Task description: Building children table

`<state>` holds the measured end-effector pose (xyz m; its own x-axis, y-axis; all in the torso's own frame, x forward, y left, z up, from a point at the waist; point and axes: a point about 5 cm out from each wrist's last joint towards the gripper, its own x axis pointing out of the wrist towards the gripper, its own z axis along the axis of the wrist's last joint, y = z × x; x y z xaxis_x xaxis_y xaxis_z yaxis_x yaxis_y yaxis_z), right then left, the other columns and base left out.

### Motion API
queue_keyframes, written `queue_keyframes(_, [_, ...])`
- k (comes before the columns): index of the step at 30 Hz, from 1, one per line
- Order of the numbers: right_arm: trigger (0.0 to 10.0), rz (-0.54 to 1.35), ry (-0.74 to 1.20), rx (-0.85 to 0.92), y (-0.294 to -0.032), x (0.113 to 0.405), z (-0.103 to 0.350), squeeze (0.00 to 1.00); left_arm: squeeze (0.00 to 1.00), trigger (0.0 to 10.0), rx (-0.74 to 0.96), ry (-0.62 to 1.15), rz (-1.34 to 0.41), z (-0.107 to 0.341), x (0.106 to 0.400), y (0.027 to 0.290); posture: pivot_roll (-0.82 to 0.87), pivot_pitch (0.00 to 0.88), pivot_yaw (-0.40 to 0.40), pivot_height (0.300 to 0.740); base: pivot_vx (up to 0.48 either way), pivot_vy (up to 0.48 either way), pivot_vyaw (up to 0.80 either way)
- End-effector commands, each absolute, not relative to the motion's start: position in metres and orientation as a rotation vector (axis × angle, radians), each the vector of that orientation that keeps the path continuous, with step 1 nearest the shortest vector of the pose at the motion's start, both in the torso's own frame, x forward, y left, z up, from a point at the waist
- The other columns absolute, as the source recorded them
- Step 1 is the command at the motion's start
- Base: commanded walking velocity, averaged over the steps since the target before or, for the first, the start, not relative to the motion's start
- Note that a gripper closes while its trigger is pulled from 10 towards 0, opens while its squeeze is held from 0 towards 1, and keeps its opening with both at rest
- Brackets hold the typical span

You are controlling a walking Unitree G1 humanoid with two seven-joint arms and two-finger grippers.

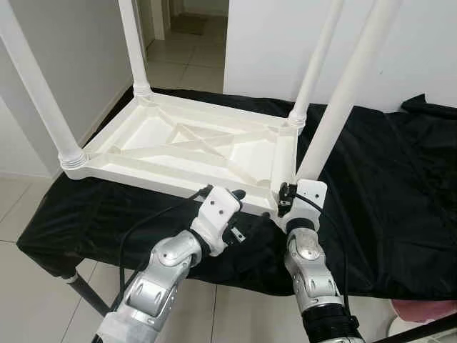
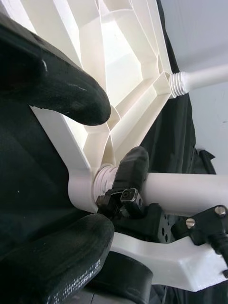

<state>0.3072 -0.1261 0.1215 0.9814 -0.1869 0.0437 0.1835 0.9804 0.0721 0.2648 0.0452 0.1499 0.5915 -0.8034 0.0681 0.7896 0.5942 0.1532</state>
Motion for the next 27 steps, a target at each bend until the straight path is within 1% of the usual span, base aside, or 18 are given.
queue_keyframes(1, [10.0,-0.151,0.022,0.107,-0.124,0.299,0.105,1.0,0.0,10.0,0.115,-0.136,-0.932,0.149,0.264,0.045,0.02,0.0,-0.026,0.74,0.0,0.0,0.0])
queue_keyframes(3, [10.0,-0.102,0.002,0.136,-0.12,0.297,0.109,1.0,0.0,10.0,0.115,-0.135,-0.931,0.149,0.264,0.045,0.02,0.0,-0.028,0.74,0.0,0.0,0.0])
queue_keyframes(7, [10.0,-0.08,-0.016,0.119,-0.12,0.296,0.112,1.0,0.0,10.0,0.114,-0.135,-0.929,0.149,0.264,0.045,0.02,0.0,-0.029,0.74,0.0,0.0,0.0])
queue_keyframes(9, [10.0,-0.066,-0.044,0.093,-0.126,0.295,0.116,1.0,0.0,10.0,0.112,-0.137,-0.929,0.15,0.264,0.045,0.02,0.0,-0.031,0.74,0.0,0.0,0.0])
queue_keyframes(10, [10.0,-0.062,-0.048,0.087,-0.131,0.293,0.116,0.56,0.0,10.0,0.111,-0.138,-0.927,0.15,0.264,0.045,0.02,0.0,-0.033,0.74,0.0,0.0,0.0])
queue_keyframes(11, [10.0,-0.062,-0.048,0.087,-0.131,0.293,0.116,0.56,0.0,10.0,0.111,-0.138,-0.927,0.15,0.264,0.045,0.02,0.0,-0.033,0.74,0.0,0.0,0.0])
queue_keyframes(12, [10.0,-0.06,-0.05,0.082,-0.134,0.293,0.116,0.0,0.0,10.0,0.109,-0.139,-0.925,0.151,0.264,0.045,0.02,0.0,-0.035,0.74,0.0,0.0,0.0])
queue_keyframes(15, [10.0,-0.043,-0.048,0.07,-0.138,0.291,0.115,0.0,0.0,10.0,0.109,-0.141,-0.924,0.151,0.264,0.045,0.02,0.0,-0.034,0.74,0.0,0.0,0.0])
queue_keyframes(16, [10.0,0.008,-0.059,0.069,-0.141,0.29,0.116,0.0,0.0,10.0,0.11,-0.141,-0.923,0.151,0.264,0.045,0.01,0.0,-0.031,0.74,0.0,0.0,0.0])
queue_keyframes(17, [10.0,0.008,-0.059,0.069,-0.141,0.29,0.116,0.0,0.0,10.0,0.11,-0.141,-0.923,0.151,0.264,0.045,0.01,0.0,-0.031,0.74,0.0,0.0,0.0])
queue_keyframes(19, [10.0,0.107,-0.091,0.053,-0.147,0.29,0.12,0.0,0.0,10.0,0.11,-0.141,-0.924,0.151,0.264,0.045,0.01,0.0,-0.029,0.74,0.0,0.0,0.0])
queue_keyframes(21, [10.0,0.135,-0.101,0.045,-0.149,0.29,0.121,0.0,0.0,10.0,0.11,-0.141,-0.924,0.151,0.265,0.045,0.01,0.0,-0.029,0.74,0.0,0.0,0.0])
queue_keyframes(23, [10.0,0.207,-0.122,-0.025,-0.158,0.295,0.124,0.0,0.0,10.0,0.109,-0.141,-0.924,0.151,0.267,0.046,0.01,0.0,-0.025,0.74,0.0,0.0,0.0])
queue_keyframes(25, [10.0,0.207,-0.122,-0.025,-0.158,0.295,0.124,0.0,0.0,10.0,0.109,-0.141,-0.924,0.151,0.267,0.046,0.01,0.0,-0.025,0.74,0.0,0.0,0.0])
queue_keyframes(27, [10.0,0.228,-0.121,-0.056,-0.169,0.301,0.127,0.0,0.0,10.0,0.114,-0.143,-0.923,0.152,0.268,0.046,0.01,0.0,-0.025,0.74,0.0,0.0,0.0])
